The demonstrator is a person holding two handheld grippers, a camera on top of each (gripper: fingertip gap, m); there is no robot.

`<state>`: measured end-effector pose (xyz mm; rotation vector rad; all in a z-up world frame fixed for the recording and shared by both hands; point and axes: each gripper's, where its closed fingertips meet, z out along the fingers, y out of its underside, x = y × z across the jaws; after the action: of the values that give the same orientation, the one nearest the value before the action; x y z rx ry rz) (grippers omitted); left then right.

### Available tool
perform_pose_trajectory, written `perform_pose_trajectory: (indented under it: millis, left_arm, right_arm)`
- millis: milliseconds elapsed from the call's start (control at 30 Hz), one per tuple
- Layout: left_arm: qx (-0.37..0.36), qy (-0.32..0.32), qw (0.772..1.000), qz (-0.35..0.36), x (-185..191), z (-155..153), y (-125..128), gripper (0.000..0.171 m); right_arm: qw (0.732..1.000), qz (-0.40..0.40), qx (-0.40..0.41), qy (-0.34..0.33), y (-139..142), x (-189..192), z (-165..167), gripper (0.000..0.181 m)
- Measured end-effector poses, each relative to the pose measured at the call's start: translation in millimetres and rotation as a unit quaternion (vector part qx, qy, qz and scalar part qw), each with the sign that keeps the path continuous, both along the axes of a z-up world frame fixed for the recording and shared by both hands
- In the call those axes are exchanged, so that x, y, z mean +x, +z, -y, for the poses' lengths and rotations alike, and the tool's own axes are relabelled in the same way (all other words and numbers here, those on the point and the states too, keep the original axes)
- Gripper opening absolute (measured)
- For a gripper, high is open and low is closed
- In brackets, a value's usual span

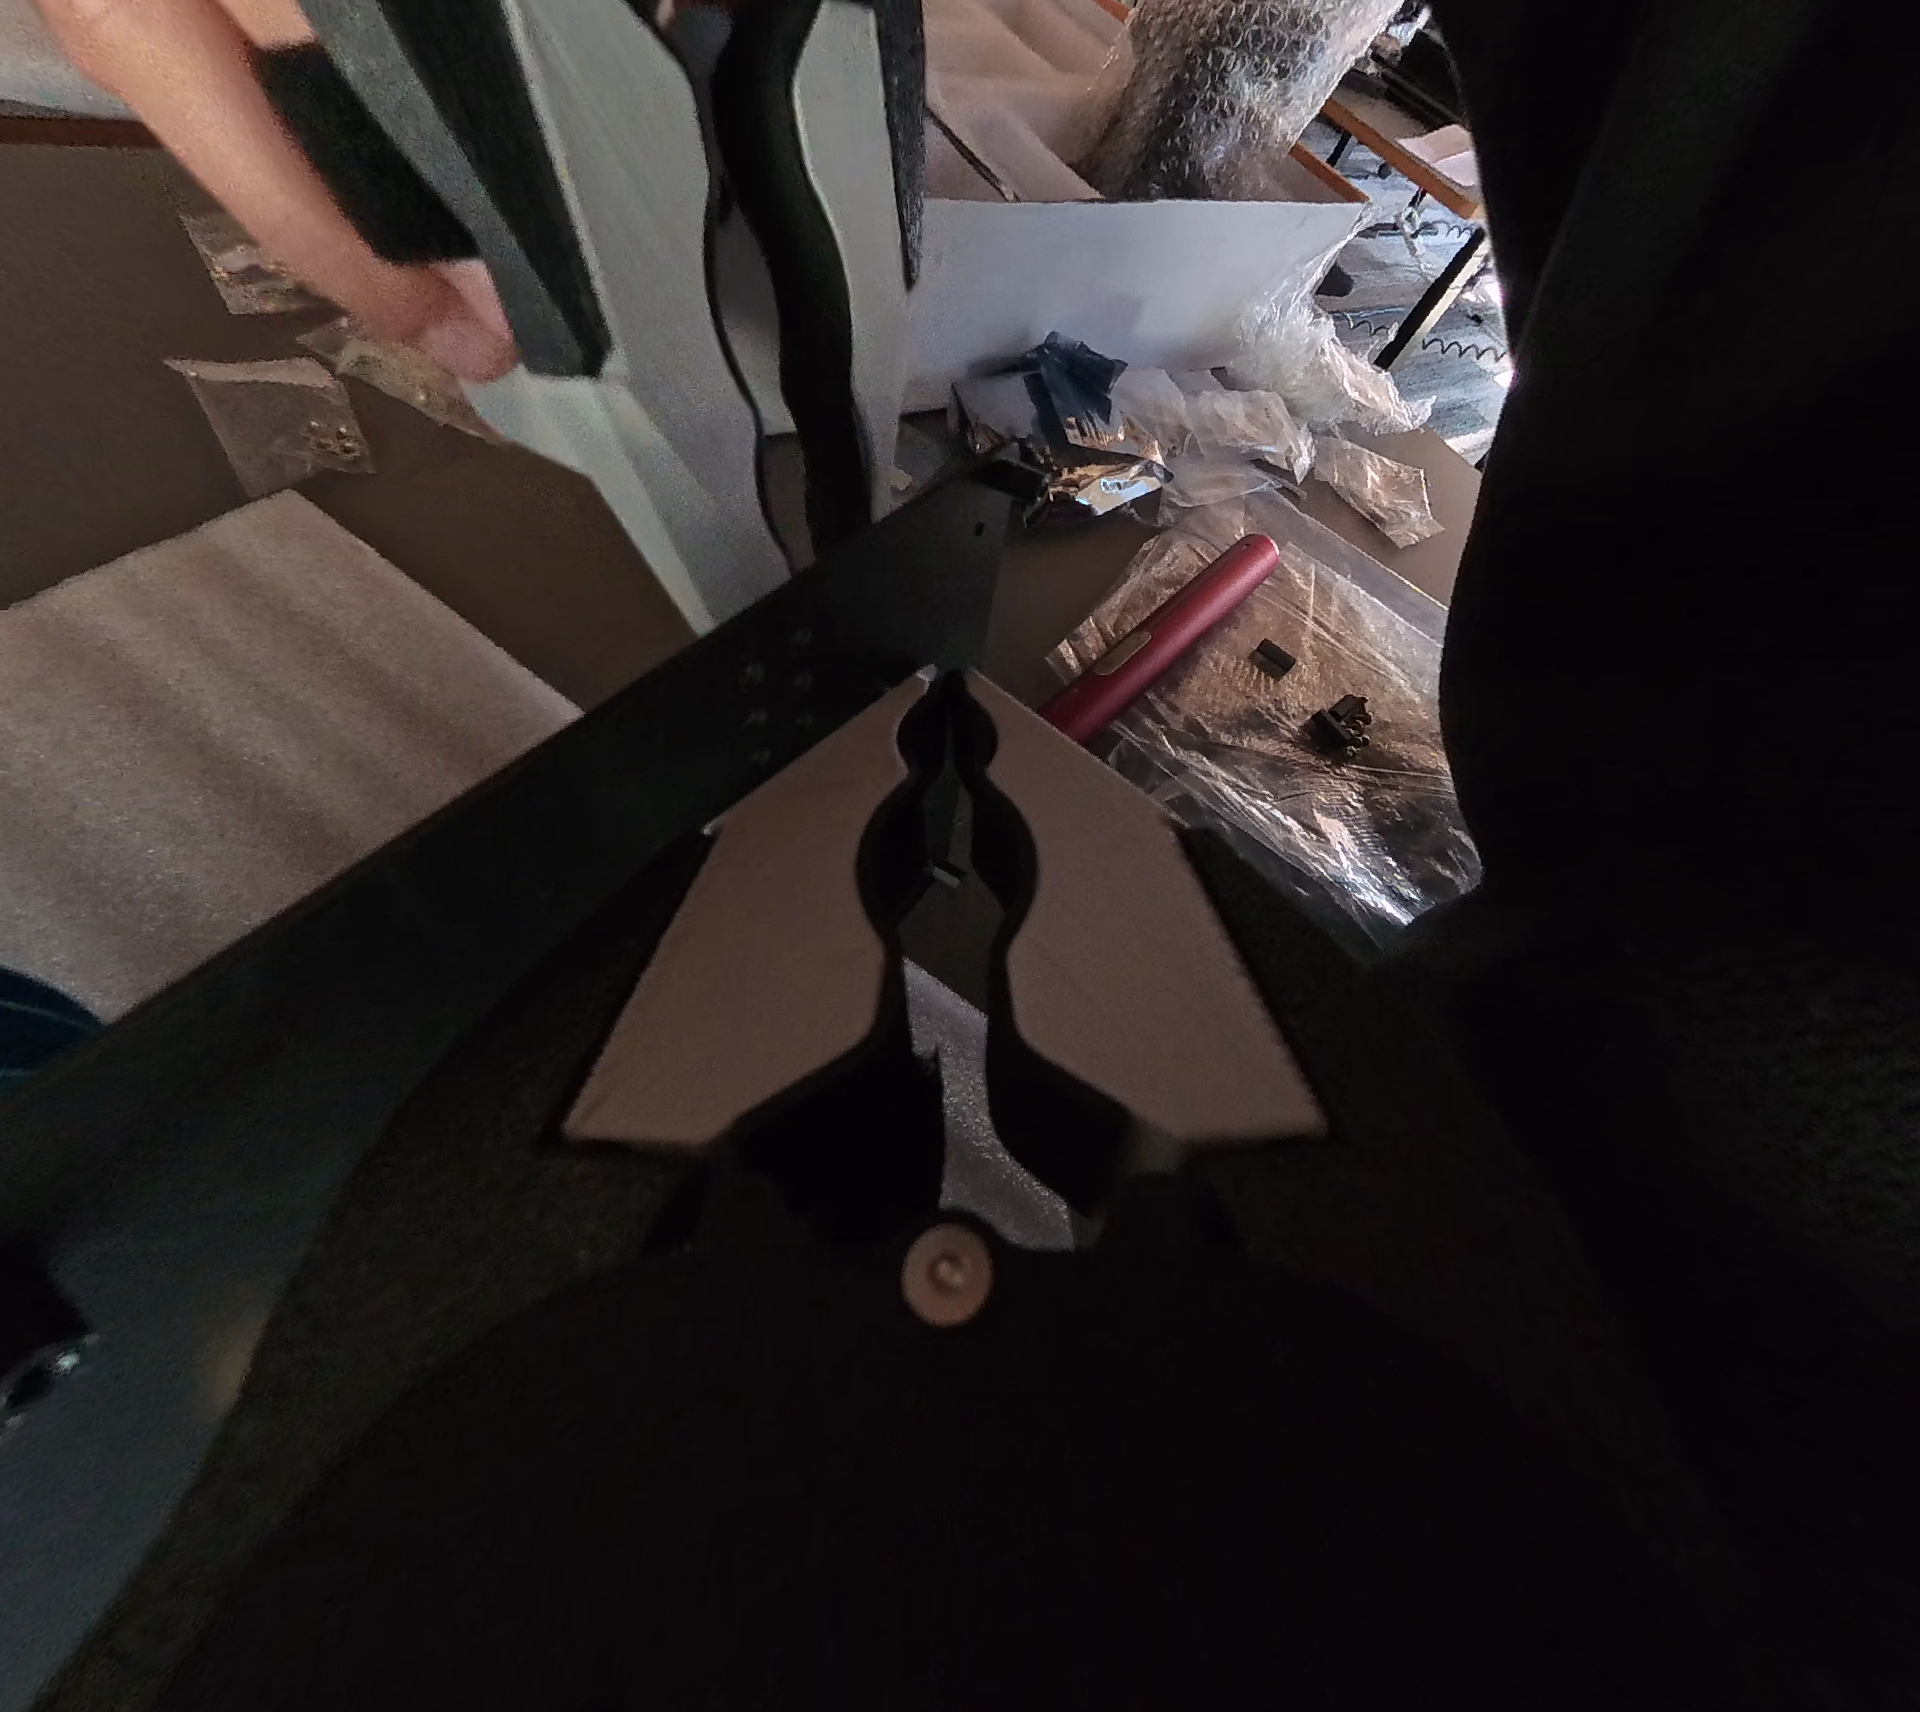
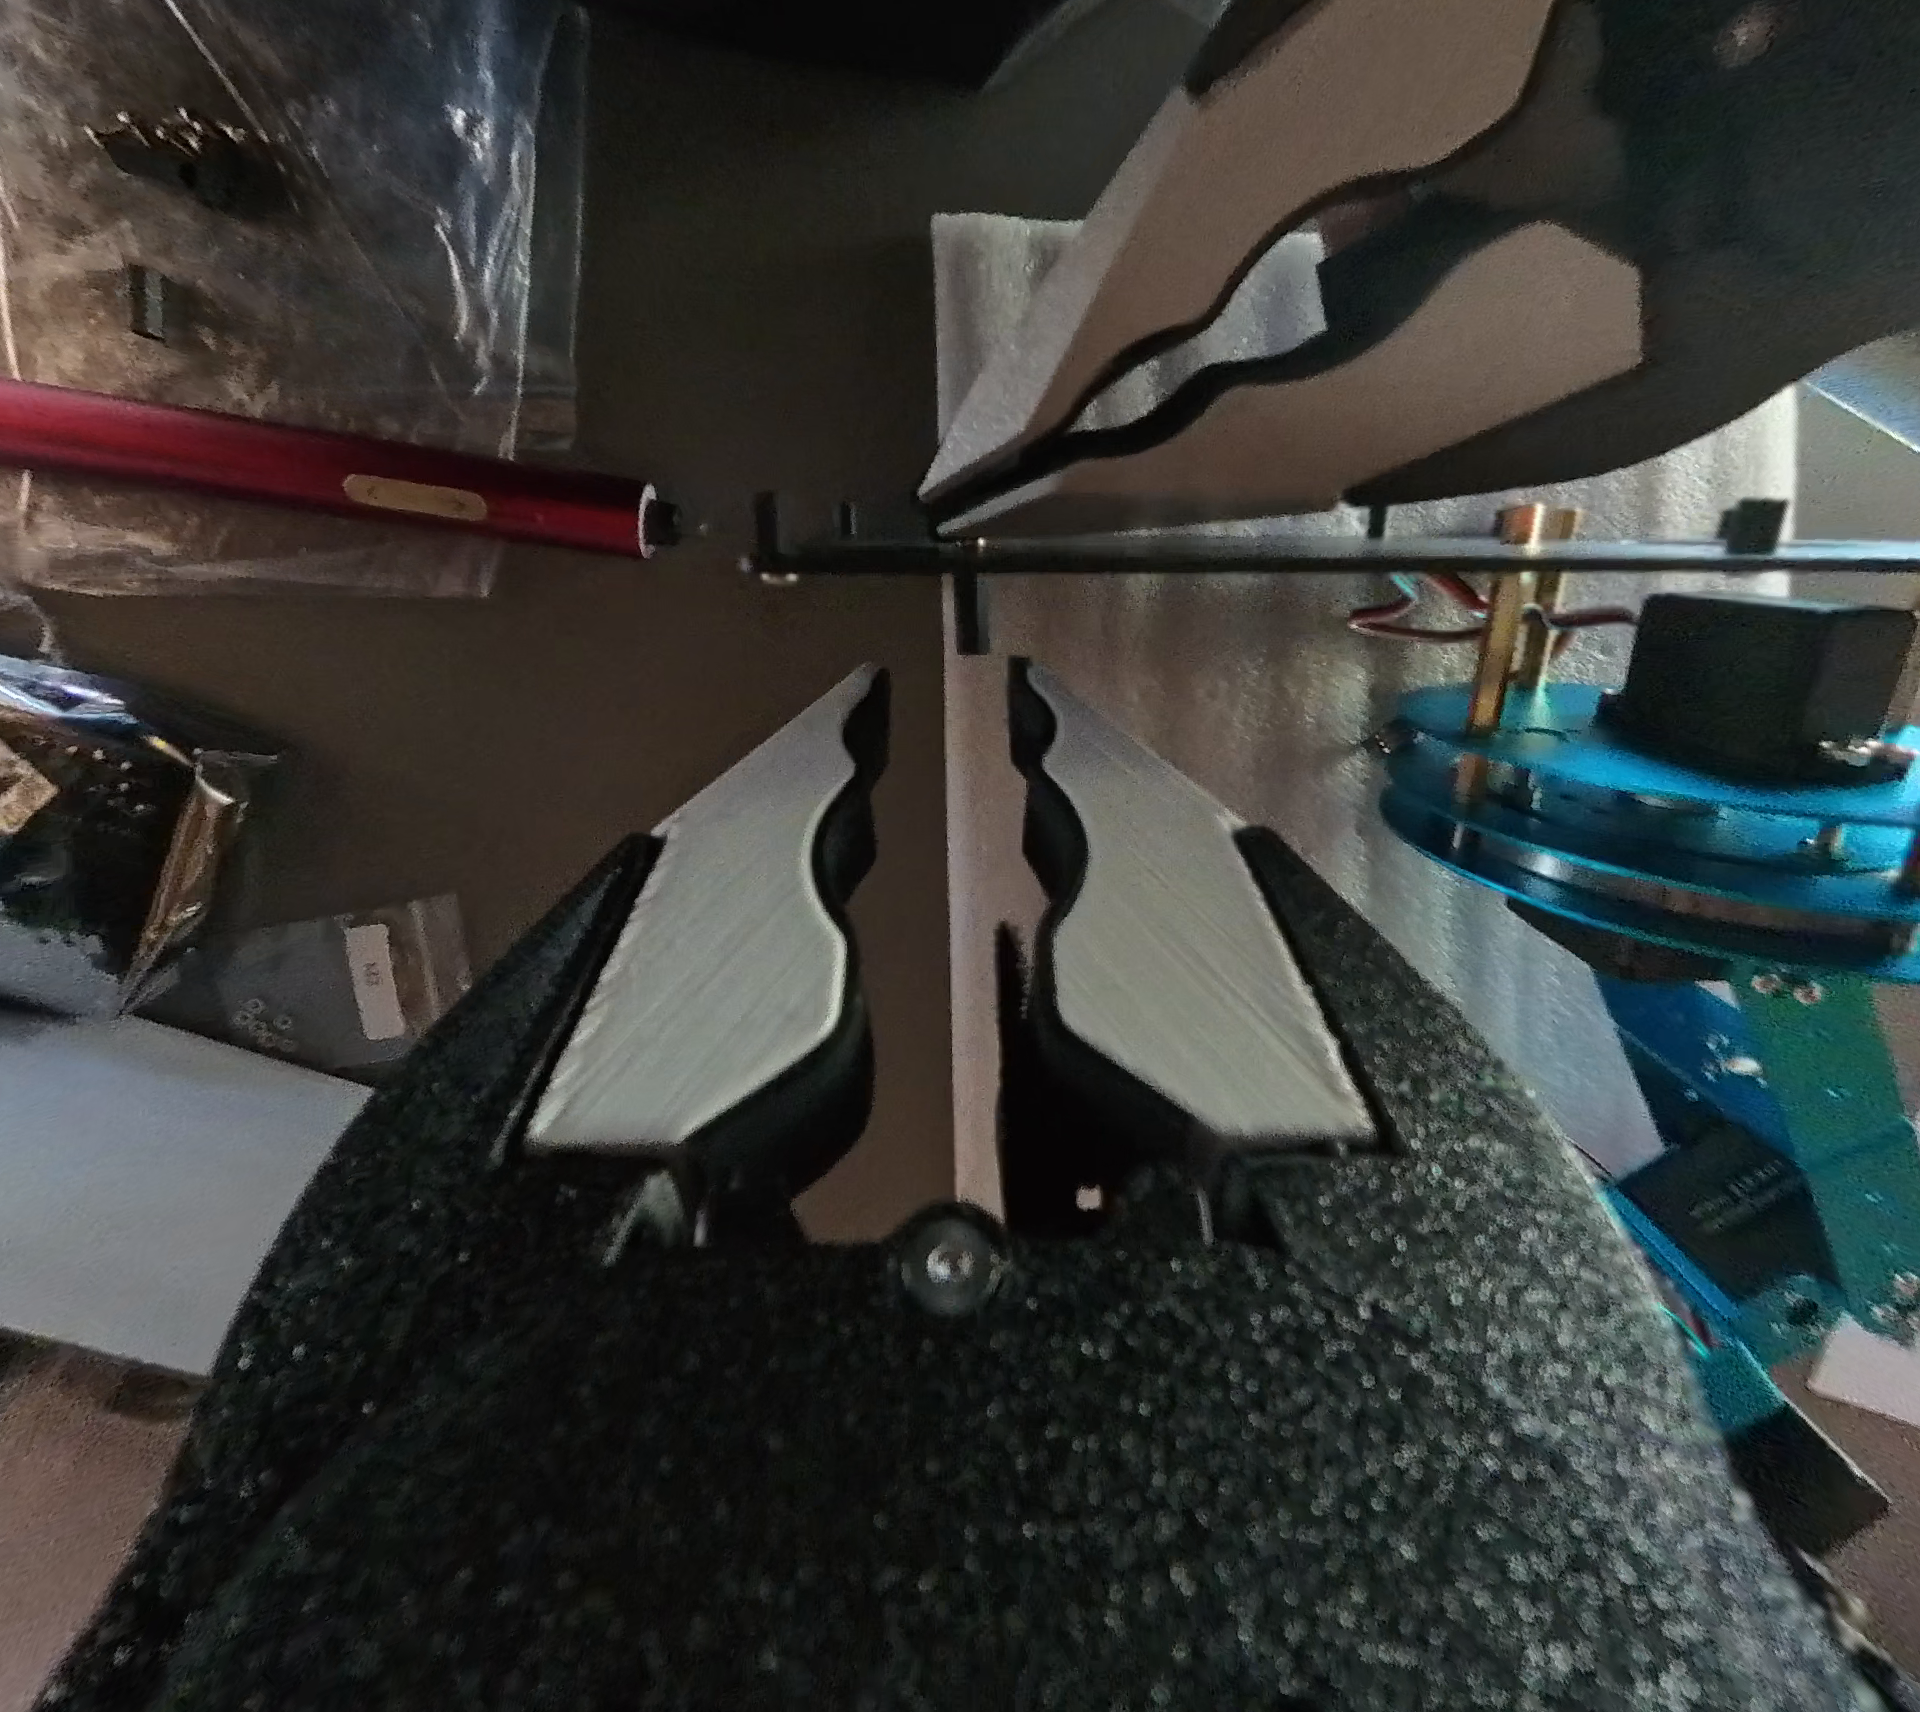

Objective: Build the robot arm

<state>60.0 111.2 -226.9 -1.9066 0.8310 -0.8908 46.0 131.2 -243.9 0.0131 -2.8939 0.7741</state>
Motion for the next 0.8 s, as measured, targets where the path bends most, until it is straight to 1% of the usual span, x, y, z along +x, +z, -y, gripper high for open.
perform_pose_trajectory:
  millis: [33,100,167,233,300,367,400,500,567,633,700,767,800]
  left_arm:
    - [0.0,0.0,1.0,0.0,0,0,0,0.0]
    - [0.001,0.002,1.0,0.006,0,0,2,0.0]
    - [0.003,0.006,1.0,0.01,-1,-2,5,0.0]
    - [0.002,0.002,1.0,0.007,-1,-2,4,0.0]
    - [0.004,0.002,1.0,0.008,-1,-1,4,0.0]
    - [0.001,0.002,1.0,0.014,-1,-1,4,0.0]
    - [0.0,0.002,1.0,0.016,-1,-1,4,0.0]
    - [0.0,0.001,1.0,0.022,-1,-1,4,0.0]
    - [-0.002,0.0,1.0,0.027,-1,-1,4,0.0]
    - [0.0,-0.002,1.0,0.028,-1,-1,4,0.0]
    - [0.0,-0.004,1.0,0.028,-1,-1,4,0.0]
    - [0.004,-0.004,1.0,0.025,-1,-1,4,0.0]
    - [0.006,-0.004,1.0,0.024,-2,-1,4,0.0]
  right_arm:
    - [1.0,0.012,-0.002,0.005,-3,3,3,0.022]
    - [0.999,0.036,-0.003,0.011,-18,10,16,0.034]
    - [0.999,0.042,0.005,0.015,-31,11,20,0.033]
    - [1.0,0.023,-0.007,-0.004,-24,4,16,0.031]
    - [0.999,0.0,-0.007,-0.048,-10,-7,-4,0.032]
    - [0.996,-0.006,-0.015,-0.088,2,-11,-19,0.038]
    - [0.995,-0.003,-0.022,-0.095,6,-10,-18,0.041]
    - [0.995,-0.027,-0.028,-0.091,8,-11,-3,0.043]
    - [0.995,-0.044,-0.007,-0.084,1,-16,0,0.044]
    - [0.995,-0.043,-0.006,-0.085,-3,-22,4,0.043]
    - [0.996,-0.032,-0.02,-0.085,2,-23,9,0.041]
    - [0.995,-0.036,-0.027,-0.092,13,-25,5,0.043]
    - [0.994,-0.039,-0.029,-0.098,19,-25,1,0.039]
